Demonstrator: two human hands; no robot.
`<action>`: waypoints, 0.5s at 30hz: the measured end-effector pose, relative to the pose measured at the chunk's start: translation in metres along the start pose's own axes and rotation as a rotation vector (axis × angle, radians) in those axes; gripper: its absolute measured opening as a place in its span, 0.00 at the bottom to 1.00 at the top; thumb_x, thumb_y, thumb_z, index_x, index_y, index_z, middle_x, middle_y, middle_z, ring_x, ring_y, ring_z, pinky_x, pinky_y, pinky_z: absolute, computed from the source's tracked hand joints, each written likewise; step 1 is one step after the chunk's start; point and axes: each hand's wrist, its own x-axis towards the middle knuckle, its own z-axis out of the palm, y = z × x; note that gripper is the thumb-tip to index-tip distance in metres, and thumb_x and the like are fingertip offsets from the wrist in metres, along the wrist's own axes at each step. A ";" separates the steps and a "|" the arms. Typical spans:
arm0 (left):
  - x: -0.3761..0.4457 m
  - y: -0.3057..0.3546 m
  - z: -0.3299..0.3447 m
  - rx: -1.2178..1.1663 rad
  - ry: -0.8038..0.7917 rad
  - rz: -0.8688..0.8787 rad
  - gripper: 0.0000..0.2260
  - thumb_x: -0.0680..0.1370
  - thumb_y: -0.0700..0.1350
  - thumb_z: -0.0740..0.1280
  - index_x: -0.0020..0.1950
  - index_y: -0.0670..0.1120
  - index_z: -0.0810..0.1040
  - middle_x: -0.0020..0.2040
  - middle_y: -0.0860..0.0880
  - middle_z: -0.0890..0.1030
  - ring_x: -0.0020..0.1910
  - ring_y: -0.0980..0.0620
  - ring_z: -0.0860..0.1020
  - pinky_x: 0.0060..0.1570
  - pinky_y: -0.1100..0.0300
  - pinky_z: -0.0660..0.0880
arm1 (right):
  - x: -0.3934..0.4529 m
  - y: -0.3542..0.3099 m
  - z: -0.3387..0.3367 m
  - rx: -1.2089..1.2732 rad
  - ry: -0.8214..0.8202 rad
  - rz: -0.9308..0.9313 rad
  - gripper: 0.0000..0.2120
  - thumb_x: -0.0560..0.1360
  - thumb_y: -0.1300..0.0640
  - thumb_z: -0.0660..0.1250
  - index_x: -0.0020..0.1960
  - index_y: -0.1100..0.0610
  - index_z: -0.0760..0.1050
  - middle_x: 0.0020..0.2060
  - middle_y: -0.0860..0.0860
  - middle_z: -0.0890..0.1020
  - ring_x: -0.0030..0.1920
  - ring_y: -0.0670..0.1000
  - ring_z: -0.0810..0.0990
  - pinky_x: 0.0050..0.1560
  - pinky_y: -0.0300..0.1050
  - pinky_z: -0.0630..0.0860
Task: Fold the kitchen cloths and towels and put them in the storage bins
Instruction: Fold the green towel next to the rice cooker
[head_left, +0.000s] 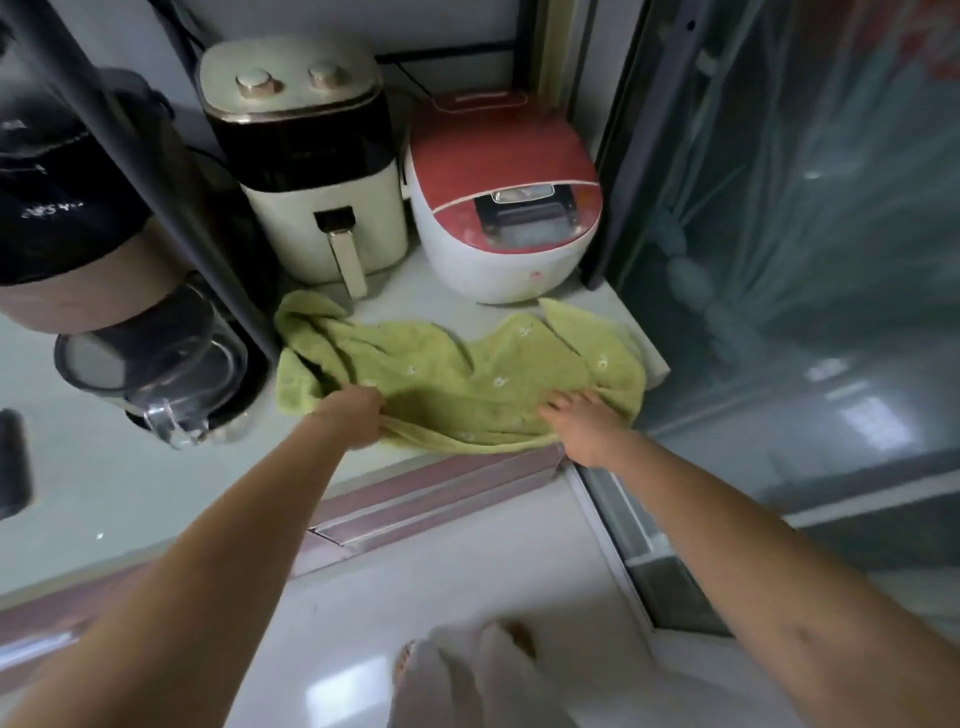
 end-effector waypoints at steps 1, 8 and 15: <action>0.002 0.004 0.004 0.005 -0.061 0.016 0.21 0.75 0.51 0.68 0.65 0.43 0.73 0.62 0.43 0.77 0.59 0.44 0.77 0.53 0.53 0.76 | 0.002 -0.001 0.011 0.042 -0.038 0.016 0.30 0.77 0.64 0.57 0.76 0.52 0.53 0.77 0.56 0.52 0.75 0.56 0.55 0.74 0.50 0.50; 0.023 0.034 -0.025 0.082 -0.112 0.000 0.33 0.71 0.72 0.60 0.61 0.45 0.73 0.52 0.50 0.76 0.52 0.47 0.76 0.48 0.56 0.71 | 0.006 0.018 0.000 0.388 -0.221 -0.003 0.32 0.76 0.48 0.65 0.76 0.45 0.55 0.77 0.50 0.46 0.77 0.52 0.50 0.74 0.48 0.53; 0.046 0.075 -0.006 -0.205 0.036 0.236 0.30 0.79 0.56 0.62 0.77 0.49 0.57 0.76 0.47 0.60 0.72 0.42 0.64 0.68 0.47 0.65 | 0.040 0.058 -0.010 0.587 0.457 0.295 0.21 0.74 0.54 0.68 0.64 0.61 0.71 0.61 0.58 0.74 0.61 0.58 0.73 0.59 0.48 0.71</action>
